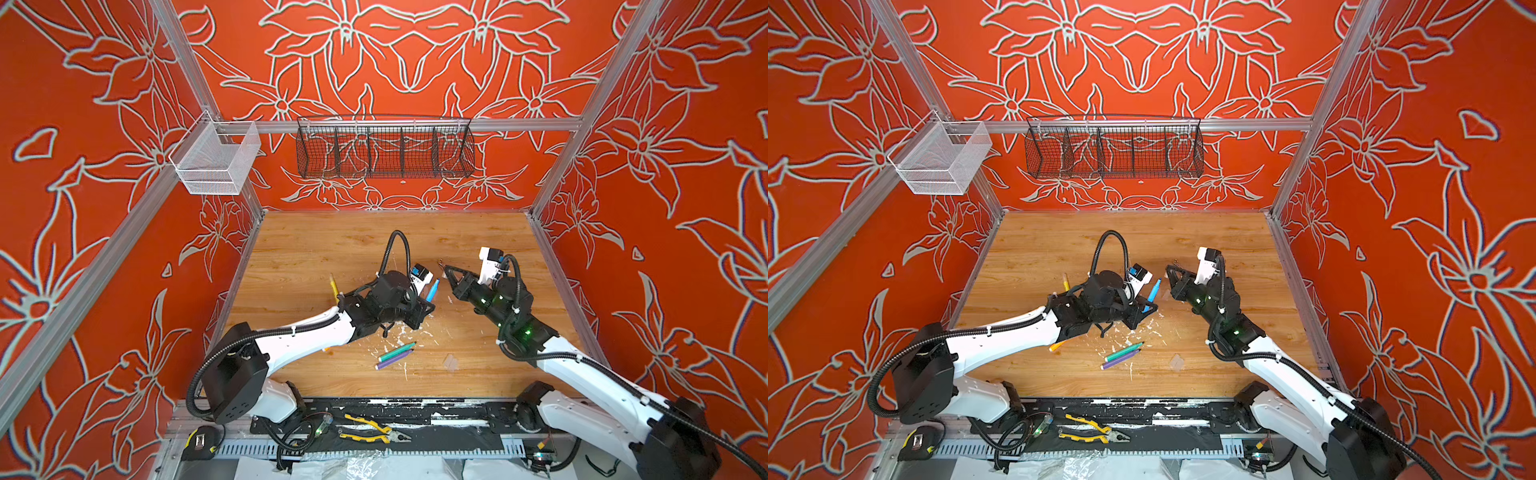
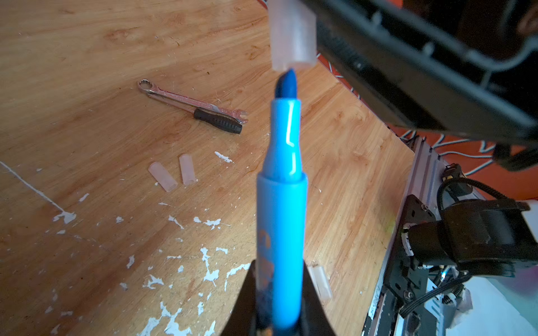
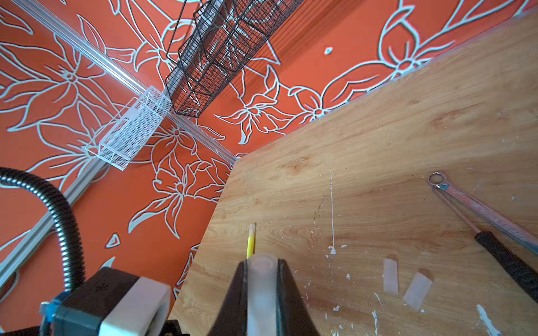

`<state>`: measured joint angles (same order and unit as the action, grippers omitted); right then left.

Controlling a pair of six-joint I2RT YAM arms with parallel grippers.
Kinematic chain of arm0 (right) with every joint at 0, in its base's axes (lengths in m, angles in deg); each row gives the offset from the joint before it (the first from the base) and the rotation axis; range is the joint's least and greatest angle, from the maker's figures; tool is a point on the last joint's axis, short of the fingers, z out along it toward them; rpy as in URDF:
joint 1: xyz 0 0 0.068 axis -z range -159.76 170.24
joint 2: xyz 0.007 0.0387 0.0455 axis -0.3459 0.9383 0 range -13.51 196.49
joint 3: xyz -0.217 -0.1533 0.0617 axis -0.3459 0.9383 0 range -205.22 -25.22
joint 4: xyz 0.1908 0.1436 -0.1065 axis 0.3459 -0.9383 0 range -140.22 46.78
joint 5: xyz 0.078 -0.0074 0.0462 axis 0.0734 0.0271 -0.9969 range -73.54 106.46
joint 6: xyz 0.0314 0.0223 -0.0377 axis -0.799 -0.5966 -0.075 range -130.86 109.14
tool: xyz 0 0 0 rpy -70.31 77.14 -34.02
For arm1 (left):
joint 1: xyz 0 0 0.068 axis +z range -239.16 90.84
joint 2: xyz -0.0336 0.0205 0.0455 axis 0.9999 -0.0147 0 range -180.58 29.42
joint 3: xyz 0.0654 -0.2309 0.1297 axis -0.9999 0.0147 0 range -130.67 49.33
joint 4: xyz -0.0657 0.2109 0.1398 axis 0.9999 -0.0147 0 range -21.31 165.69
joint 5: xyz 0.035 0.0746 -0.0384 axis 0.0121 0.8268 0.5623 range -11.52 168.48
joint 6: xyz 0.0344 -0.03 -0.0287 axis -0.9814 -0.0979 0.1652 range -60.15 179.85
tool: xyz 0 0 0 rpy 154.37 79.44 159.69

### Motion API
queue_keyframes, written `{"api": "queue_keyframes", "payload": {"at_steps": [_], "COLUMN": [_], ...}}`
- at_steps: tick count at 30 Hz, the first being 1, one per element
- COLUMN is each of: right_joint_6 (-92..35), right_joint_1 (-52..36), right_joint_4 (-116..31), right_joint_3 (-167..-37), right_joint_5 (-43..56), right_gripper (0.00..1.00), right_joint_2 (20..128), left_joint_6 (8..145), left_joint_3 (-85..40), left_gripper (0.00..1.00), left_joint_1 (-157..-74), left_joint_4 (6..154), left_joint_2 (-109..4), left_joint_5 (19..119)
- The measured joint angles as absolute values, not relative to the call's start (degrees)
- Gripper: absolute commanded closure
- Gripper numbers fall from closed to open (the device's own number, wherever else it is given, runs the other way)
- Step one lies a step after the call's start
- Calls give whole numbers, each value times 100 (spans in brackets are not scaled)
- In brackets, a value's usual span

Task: Insert the pens into the pen caps
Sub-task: 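Lower the pen cap onto the blue marker tip with the right gripper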

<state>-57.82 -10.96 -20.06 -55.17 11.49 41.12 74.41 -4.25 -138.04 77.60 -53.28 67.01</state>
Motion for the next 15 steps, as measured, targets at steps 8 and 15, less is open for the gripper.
{"api": "queue_keyframes", "payload": {"at_steps": [8,15], "right_joint_6": [-5867,-5917], "right_joint_1": [-1096,-1096], "right_joint_4": [-1619,-1501], "right_joint_3": [-5458,-5421], "right_joint_5": [963,952], "right_gripper": [100,100], "right_joint_2": [4169,4169], "left_joint_6": [7446,7446], "left_joint_3": [-425,-425], "left_gripper": [100,100], "left_joint_1": [-13804,-13804], "left_joint_4": [7776,7791], "left_joint_2": [-5389,-5395], "left_joint_5": [6675,6675]}}
